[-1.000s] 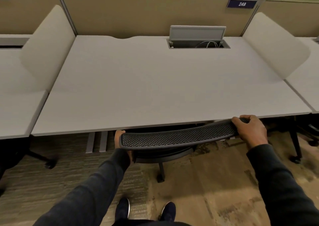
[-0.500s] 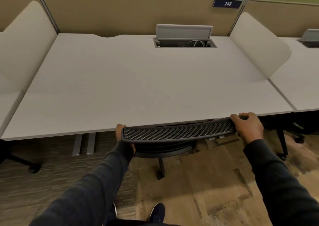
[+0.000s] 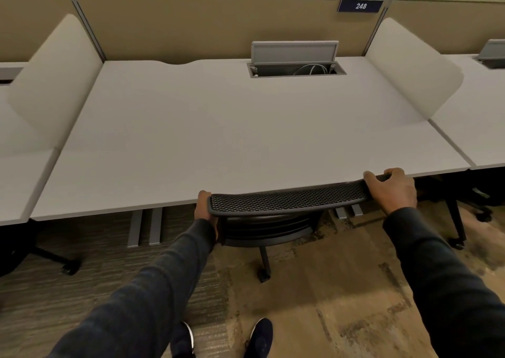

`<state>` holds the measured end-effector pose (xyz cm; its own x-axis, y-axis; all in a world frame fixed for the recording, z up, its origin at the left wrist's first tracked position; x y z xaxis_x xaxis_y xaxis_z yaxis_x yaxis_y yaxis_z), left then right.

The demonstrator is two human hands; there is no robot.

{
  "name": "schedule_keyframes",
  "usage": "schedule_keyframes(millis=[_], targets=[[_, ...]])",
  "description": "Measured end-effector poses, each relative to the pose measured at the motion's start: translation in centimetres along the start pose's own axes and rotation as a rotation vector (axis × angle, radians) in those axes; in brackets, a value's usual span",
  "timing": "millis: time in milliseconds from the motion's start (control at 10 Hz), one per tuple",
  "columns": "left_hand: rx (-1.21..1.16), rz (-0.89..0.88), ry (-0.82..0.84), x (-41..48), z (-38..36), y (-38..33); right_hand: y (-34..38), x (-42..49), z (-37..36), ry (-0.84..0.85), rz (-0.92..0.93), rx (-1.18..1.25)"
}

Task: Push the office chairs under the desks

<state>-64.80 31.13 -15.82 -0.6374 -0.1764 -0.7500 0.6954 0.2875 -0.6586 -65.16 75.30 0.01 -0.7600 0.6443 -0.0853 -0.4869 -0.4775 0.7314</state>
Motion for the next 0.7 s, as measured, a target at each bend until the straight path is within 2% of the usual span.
schedule_keyframes(millis=[100,200,500,700], targets=[[0.015,0.008,0.123,-0.8,0.0,0.2,1.2,-2.2,-1.3,-0.002,0.01,-0.2],[0.058,-0.069,0.124,-2.2,2.0,-0.7,2.5,-6.3,-4.2,0.024,0.038,-0.227],[0.436,-0.19,0.102,-3.9,15.4,0.3,7.7,-22.7,-13.9,0.096,0.224,-0.158],[0.699,-0.29,0.101,-5.4,24.3,2.4,10.6,-34.3,-20.0,0.169,0.415,-0.186]])
Point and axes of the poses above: each hand's wrist, its own x-axis towards the middle knuckle, its own z-axis out of the back of the hand, y = z × x, the point moved 9 cm from there along x, towards the middle knuckle, and after that the axes turned 13 degrees about x, right-handed, at the moved point
